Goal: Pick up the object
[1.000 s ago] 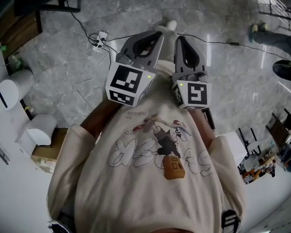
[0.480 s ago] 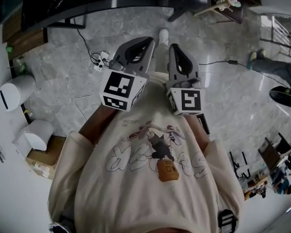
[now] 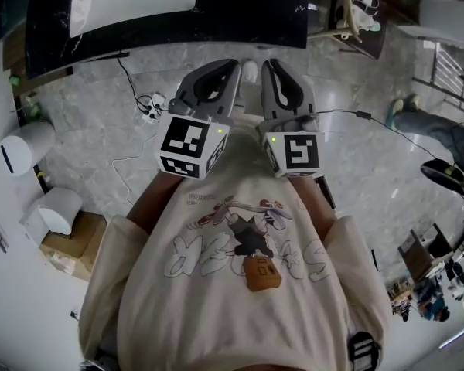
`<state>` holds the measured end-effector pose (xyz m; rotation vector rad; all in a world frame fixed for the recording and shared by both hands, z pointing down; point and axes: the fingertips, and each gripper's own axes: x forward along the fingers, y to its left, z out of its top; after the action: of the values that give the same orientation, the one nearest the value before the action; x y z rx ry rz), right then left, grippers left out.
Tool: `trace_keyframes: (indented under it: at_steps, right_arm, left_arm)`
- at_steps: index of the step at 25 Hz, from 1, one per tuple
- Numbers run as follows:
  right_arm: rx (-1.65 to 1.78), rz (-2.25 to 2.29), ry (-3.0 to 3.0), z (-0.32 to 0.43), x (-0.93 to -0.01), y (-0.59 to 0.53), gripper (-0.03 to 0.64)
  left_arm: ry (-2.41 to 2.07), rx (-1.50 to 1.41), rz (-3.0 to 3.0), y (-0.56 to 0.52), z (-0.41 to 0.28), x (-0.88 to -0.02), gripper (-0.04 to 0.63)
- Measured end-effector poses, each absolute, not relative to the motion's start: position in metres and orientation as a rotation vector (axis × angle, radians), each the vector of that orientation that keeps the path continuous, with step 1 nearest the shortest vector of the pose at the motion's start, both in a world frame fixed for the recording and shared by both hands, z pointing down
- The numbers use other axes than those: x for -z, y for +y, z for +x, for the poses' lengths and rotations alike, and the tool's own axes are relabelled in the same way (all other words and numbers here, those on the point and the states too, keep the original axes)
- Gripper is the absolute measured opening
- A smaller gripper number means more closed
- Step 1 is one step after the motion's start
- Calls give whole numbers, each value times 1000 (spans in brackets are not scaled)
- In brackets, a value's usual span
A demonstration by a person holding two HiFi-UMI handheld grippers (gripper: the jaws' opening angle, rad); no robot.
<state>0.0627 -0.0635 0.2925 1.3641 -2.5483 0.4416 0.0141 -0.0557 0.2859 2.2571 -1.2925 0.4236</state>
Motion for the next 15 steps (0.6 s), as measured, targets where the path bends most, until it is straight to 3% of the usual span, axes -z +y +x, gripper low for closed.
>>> trace_keyframes:
  at_steps: [6,10,15]
  right_arm:
    - [-433,1225,-2572,79,-306,-121,23]
    - [-414,1130,-2586,76,-313,-147,97]
    - [-413,1080,-2560,66,-324,-167,109]
  left_arm:
    - [-1348,-424,2220,-108,35,-291,5]
    - [-1374,-428,2186,-128,33,-297,5]
    - [-1365,-438,2144,-144,21,-309,5]
